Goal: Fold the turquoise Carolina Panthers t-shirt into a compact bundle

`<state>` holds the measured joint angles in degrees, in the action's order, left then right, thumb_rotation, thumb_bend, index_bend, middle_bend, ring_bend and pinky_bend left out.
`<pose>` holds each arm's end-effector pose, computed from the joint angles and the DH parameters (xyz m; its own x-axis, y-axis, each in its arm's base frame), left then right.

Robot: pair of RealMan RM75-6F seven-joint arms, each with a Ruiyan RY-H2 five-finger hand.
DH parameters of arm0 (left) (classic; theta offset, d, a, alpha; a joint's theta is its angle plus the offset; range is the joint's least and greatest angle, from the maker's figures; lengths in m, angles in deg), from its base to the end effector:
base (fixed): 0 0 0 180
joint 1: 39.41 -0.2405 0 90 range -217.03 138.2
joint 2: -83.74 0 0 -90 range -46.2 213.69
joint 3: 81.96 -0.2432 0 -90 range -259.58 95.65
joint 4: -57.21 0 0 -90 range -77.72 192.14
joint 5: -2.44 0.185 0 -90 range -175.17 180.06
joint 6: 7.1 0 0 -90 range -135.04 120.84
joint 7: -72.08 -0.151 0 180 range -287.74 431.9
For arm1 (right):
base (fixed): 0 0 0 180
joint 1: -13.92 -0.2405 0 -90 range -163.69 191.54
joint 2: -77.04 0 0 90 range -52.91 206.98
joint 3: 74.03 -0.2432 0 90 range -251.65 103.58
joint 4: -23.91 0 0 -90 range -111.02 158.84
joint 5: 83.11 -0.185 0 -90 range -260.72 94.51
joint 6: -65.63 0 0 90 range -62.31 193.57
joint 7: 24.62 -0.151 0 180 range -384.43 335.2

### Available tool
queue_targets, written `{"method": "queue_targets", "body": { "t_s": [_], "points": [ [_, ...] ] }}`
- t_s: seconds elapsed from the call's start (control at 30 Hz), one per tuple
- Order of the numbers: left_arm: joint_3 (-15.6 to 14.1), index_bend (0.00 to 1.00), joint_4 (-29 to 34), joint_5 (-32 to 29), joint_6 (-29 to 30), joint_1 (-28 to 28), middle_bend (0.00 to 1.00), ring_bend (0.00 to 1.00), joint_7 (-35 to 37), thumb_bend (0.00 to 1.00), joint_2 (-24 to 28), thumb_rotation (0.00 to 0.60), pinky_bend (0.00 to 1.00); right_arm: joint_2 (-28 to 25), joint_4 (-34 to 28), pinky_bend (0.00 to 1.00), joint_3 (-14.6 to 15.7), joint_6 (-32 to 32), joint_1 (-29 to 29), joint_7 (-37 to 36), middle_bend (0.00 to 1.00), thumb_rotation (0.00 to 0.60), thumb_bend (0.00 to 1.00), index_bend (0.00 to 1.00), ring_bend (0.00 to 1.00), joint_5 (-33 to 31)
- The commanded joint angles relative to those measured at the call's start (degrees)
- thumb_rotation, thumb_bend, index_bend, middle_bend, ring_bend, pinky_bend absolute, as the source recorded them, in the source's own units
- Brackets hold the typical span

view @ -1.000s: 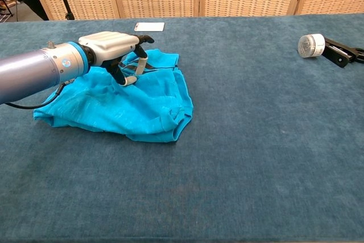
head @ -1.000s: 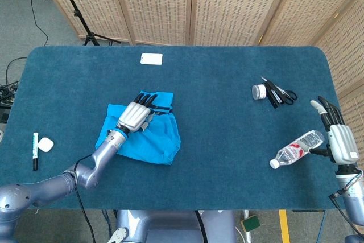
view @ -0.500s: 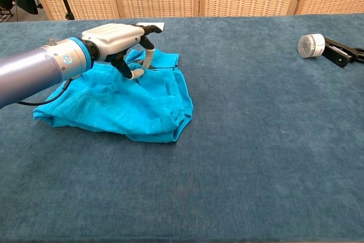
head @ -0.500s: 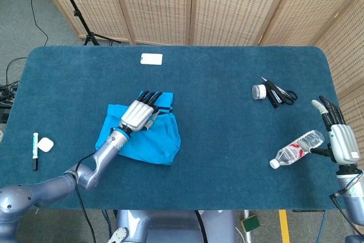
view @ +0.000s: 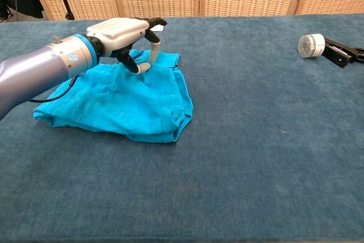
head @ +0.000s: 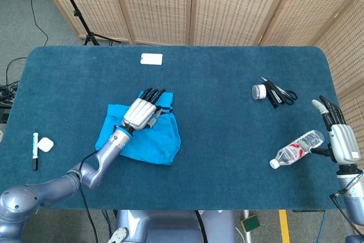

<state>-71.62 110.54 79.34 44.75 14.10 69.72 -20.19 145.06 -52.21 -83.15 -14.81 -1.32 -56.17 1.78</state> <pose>-0.1012 0.3906 -0.0409 0.4951 0.1324 0.8587 0.7705 -0.5237 -0.3635 -0.2904 -0.2639 0.1932 0.0438 0.0704 0.9966 -0.9869 -0.1518 0.0542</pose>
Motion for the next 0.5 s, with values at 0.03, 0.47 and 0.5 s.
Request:
{"method": "queue_targets", "body": {
  "t_s": [0.03,0.47,0.5],
  "points": [
    [0.5,0.83,-0.7,0.4,0.6,0.4,0.00,0.00,0.7,0.73,-0.6,0.600,0.00,0.0,0.0,0.01,0.0,0.0,0.0,0.0,0.00,0.600,0.00,0.00,0.00,0.0],
    [1.8,0.83,-10.3,3.3,2.1,4.2,0.00,0.00,7.8,0.71,-6.8,0.600,0.00,0.1,0.3,0.01,-0.1,0.2,-0.1,-0.2,0.00,0.600,0.00,0.00,0.00,-0.3],
    [1.7,0.83,-11.0,3.6,1.8,4.6,0.00,0.00,8.4,0.71,-7.1,0.600,0.00,0.1,0.3,0.01,-0.1,0.3,-0.1,-0.2,0.00,0.600,0.00,0.00,0.00,-0.3]
  ]
}}
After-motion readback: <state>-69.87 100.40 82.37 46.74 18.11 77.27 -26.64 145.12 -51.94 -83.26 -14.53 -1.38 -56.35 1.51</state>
